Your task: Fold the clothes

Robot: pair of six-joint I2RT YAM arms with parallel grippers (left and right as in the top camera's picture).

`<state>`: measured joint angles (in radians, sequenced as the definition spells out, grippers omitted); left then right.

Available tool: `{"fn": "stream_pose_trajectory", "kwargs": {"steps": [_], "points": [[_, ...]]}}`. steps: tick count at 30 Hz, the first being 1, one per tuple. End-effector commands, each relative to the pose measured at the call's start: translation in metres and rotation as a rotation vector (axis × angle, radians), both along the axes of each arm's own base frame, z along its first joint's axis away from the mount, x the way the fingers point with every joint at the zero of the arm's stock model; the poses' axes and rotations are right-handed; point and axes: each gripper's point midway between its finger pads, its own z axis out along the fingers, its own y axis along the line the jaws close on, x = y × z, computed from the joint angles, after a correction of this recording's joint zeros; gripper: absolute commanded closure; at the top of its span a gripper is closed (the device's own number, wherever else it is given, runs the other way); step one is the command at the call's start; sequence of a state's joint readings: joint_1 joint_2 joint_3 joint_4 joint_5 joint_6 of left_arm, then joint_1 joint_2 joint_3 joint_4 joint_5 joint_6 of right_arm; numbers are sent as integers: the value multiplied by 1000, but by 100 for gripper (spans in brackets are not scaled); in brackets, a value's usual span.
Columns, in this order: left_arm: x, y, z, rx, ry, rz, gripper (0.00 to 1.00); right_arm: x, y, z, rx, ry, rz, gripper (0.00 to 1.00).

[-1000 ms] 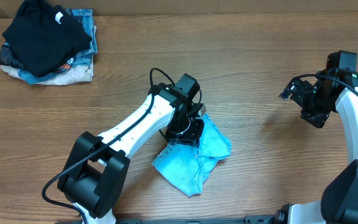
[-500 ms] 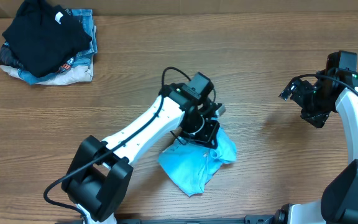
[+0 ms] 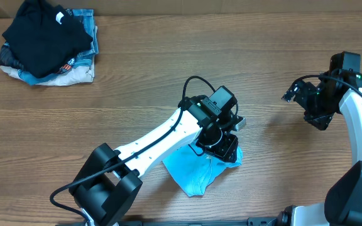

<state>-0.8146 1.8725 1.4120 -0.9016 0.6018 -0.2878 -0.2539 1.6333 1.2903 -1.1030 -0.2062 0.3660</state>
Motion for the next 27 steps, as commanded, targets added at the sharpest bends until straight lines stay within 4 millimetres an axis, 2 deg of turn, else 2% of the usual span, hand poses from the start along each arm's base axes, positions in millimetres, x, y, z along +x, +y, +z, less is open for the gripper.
{"fn": "stream_pose_trajectory", "kwargs": {"steps": [1,5,9,10,12,13,15,19,27], "points": [[15,-8,18,-50,-35,8,60,6,1,14,3,-46,4,0],[24,-15,46,-108,-113,-48,55,8,2,15,11,-56,3,0],[39,-5,69,-53,-224,-54,45,7,4,16,22,-54,5,0],[48,0,82,-31,-261,-35,37,7,4,15,23,-50,6,0],[59,9,95,-10,-298,-4,10,4,5,16,29,-42,7,0],[65,15,101,6,-317,15,0,2,8,16,43,-34,13,0],[81,35,111,64,-340,93,0,-3,17,19,89,-25,36,3],[111,88,117,186,-306,301,0,-20,59,33,265,-21,183,13],[152,196,108,328,-173,658,0,-80,116,52,308,129,361,12]]}}
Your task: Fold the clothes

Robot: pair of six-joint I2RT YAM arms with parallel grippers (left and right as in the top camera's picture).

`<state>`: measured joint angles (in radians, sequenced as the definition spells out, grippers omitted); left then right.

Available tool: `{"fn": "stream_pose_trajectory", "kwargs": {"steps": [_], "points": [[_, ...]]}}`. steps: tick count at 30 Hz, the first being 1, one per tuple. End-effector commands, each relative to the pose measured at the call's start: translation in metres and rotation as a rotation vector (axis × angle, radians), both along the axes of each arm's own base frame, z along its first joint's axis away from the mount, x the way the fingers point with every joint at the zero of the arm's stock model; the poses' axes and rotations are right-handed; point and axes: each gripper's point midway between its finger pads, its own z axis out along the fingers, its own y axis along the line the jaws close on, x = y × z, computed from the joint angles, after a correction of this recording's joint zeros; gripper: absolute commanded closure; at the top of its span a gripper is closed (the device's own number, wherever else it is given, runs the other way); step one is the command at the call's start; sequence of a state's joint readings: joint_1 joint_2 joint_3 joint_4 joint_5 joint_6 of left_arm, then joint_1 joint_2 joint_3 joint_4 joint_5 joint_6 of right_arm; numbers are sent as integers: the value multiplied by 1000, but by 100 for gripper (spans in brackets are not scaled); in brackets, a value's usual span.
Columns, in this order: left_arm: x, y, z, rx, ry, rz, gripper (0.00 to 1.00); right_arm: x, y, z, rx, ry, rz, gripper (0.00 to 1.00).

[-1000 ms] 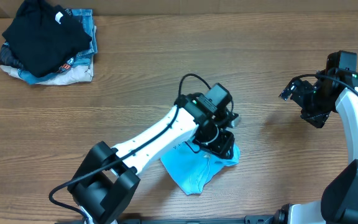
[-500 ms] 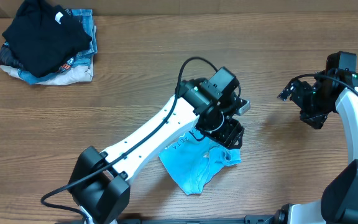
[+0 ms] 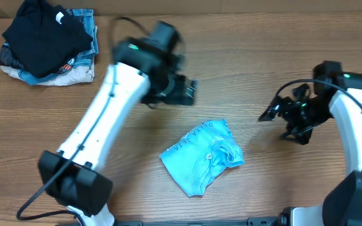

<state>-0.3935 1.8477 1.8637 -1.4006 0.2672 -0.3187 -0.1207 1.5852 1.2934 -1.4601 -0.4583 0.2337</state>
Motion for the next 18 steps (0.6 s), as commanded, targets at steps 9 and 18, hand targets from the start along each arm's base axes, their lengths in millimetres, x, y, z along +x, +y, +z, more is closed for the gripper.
{"fn": "stream_pose_trajectory", "kwargs": {"steps": [9,18], "points": [[26,92,9,87,-8,297,0,-50,44,30,-154,-82,273,14],[26,98,7,125,-19,298,0,-72,82,-25,-151,-73,429,30]]}}
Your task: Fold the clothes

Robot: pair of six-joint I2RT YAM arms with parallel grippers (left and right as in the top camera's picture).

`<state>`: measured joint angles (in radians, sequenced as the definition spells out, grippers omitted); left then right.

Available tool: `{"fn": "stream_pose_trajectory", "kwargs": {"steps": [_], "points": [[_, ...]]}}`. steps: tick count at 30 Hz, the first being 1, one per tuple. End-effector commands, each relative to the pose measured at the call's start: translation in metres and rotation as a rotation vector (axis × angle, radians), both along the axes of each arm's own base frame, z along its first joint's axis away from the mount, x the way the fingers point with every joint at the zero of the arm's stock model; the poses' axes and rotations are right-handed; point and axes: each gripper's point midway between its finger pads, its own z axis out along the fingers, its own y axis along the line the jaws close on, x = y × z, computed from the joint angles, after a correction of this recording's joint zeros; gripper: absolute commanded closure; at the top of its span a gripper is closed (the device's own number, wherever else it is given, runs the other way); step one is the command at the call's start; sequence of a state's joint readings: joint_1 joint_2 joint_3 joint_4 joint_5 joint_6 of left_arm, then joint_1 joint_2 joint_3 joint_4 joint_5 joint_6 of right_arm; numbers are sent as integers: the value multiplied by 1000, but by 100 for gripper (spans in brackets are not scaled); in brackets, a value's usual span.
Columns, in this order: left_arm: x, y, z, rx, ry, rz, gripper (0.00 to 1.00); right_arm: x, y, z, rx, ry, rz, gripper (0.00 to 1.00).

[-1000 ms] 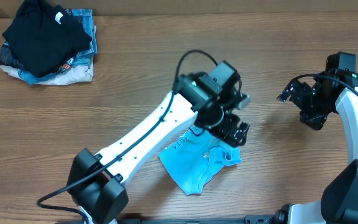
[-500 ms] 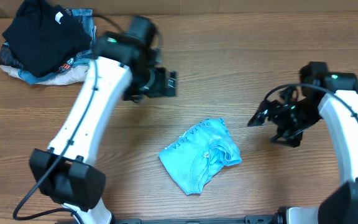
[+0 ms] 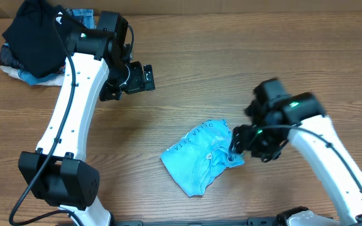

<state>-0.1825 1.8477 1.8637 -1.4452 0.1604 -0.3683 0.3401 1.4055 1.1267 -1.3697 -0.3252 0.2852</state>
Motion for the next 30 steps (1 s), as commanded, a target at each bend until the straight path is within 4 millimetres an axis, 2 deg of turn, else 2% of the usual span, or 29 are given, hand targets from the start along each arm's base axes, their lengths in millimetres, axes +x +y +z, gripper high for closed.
{"fn": "stream_pose_trajectory", "kwargs": {"steps": [1,6,10,16,23,30], "points": [[1,6,13,27,-44,20,0,-9,2,-17,-30,24,-7,31],[1,6,13,28,-44,18,0,-9,4,-24,-28,18,-5,33],[1,6,13,28,-44,18,0,-6,6,-28,-16,-11,38,42],[1,6,13,29,-42,17,0,-6,6,-46,-12,-19,24,42],[1,7,13,32,-43,18,0,-2,9,-52,4,-41,15,55],[0,7,12,33,-38,18,0,12,8,-53,-12,-87,-38,85]]}}
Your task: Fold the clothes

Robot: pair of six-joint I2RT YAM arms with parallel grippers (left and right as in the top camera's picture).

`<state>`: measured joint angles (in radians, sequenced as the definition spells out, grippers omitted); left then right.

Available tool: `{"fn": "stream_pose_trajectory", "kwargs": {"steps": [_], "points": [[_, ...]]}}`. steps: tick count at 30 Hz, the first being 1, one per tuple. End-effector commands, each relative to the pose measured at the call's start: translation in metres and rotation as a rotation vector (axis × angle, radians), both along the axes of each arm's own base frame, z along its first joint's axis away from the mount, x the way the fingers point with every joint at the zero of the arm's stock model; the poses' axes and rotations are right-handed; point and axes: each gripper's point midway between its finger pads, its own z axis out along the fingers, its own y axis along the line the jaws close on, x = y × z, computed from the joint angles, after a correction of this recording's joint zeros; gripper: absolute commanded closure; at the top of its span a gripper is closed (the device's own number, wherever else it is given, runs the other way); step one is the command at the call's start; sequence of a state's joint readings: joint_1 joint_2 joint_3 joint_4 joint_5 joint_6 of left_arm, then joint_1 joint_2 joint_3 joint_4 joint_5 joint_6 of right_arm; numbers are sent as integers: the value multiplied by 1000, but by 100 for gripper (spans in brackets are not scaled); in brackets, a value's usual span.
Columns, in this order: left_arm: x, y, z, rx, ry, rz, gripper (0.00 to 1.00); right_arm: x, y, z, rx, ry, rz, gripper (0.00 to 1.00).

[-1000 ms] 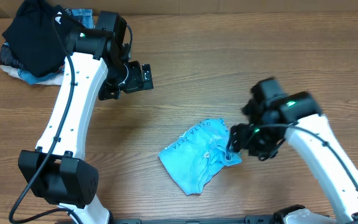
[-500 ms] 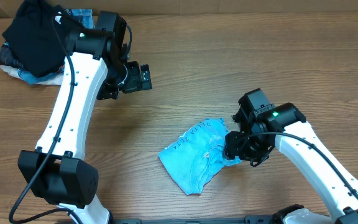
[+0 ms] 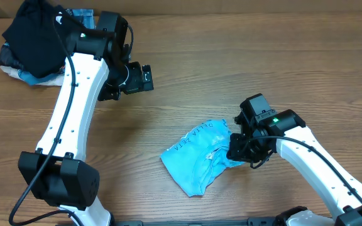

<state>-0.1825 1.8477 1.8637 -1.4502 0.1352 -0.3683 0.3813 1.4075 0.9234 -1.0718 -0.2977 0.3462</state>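
A crumpled light-blue garment [image 3: 197,157] with white lettering lies on the wooden table, low in the overhead view. My right gripper [image 3: 236,150] is down at the garment's right edge, touching the cloth; its body hides the fingers, so its state is unreadable. My left gripper [image 3: 144,78] hangs over bare table at upper left, far from the blue garment, with its fingers apart and nothing between them.
A pile of clothes [image 3: 46,41], black on top with denim and white beneath, sits at the far left corner of the table [image 3: 263,63]. The left arm stretches from the front edge up past the pile.
My right gripper has settled slightly lower and leftward onto the garment's right edge. The left arm has not visibly moved, and the garment lies as before.
First my left gripper was down on the blue garment while the right one hung far right. Then the left had lifted off toward the upper left, leaving the garment on the table. The right arm came across to the garment's right edge, where it now rests.
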Motion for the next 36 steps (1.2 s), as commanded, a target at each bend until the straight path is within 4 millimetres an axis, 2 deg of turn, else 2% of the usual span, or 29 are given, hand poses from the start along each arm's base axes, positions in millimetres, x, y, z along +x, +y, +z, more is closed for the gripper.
{"fn": "stream_pose_trajectory", "kwargs": {"steps": [1,4,13,16,18,22,25,28,30,34,36], "points": [[0,2,13,7,-39,14,0,3,0,-1,-10,-15,-22,89],[0,2,13,7,-39,14,0,9,-11,-4,-75,-31,-83,96],[-1,3,13,9,-33,13,0,24,-53,-9,-309,-88,-343,96],[-2,3,13,12,-34,-8,0,26,-59,-8,-340,-101,-367,82],[-2,3,13,12,-33,-8,0,25,-59,-9,-341,-97,-377,66],[-3,3,13,12,-31,-8,0,21,-61,-7,-354,-75,-412,63],[-3,3,13,12,-31,-8,0,23,-61,6,-358,-71,-437,64],[-3,3,13,12,-31,-8,0,30,-55,32,-331,-82,-436,65],[-3,3,13,12,-31,-8,0,36,-45,52,-276,-88,-414,69],[-2,3,13,12,-32,-8,0,38,12,78,31,-87,-170,77],[-2,3,13,11,-35,-8,0,35,29,81,133,-77,-95,81]]}}
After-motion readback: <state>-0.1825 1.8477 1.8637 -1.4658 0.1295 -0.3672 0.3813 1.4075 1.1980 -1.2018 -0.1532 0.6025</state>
